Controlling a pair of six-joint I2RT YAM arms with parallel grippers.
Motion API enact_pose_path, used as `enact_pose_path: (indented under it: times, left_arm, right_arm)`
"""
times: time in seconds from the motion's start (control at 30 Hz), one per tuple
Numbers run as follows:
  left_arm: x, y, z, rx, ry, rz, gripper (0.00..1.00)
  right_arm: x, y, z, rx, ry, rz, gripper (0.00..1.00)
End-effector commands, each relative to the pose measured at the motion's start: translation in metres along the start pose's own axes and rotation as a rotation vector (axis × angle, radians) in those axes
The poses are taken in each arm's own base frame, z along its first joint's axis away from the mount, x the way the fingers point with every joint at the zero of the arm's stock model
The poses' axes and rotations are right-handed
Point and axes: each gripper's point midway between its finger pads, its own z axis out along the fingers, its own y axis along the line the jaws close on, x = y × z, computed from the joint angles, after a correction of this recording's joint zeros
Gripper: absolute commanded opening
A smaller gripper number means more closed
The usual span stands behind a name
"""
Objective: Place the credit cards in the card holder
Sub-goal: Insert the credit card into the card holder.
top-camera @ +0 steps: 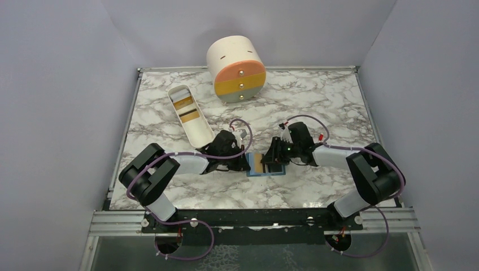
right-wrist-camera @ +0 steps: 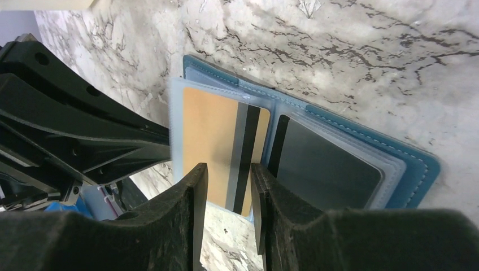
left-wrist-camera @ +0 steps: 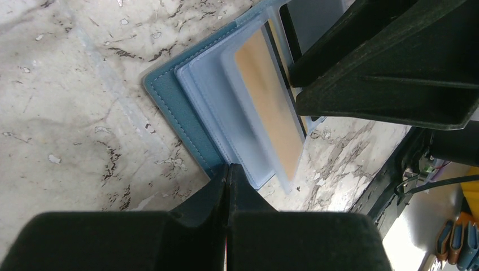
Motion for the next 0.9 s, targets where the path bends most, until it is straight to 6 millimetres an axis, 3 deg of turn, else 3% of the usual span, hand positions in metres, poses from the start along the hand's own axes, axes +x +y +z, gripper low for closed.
enact_pose_path:
  times: [0.0,0.2,0.4,0.5,0.6,0.87]
  left_arm:
    - [0.017,0.009,0.004,-0.033,0.049,-0.010,0.00]
    - [0.017,0.009,0.004,-0.035,0.047,-0.009,0.00]
    - [0.007,0.007,-0.001,-0.054,0.013,0.005,0.01]
    - [-0.001,0.007,-0.007,-0.080,-0.017,0.013,0.11]
    - [-0.012,0.005,-0.013,-0.102,-0.059,0.008,0.27]
    - [-0.026,-0.007,-0.023,-0.085,-0.111,0.000,0.46]
  right_arm:
    - [-0.001,0.007,0.007,-0.028,0.007,-0.014,0.35]
    - [-0.002,0.015,0.006,-0.043,0.005,-0.039,0.35]
    - [-0.007,0.009,-0.007,0.037,-0.013,-0.089,0.35]
    - [-0.011,0.008,-0.017,0.078,-0.032,-0.120,0.35]
    - [-0.015,0.005,-0.029,0.139,-0.046,-0.139,0.36]
    - [-0.040,-0.005,-0.065,0.331,-0.143,-0.183,0.40]
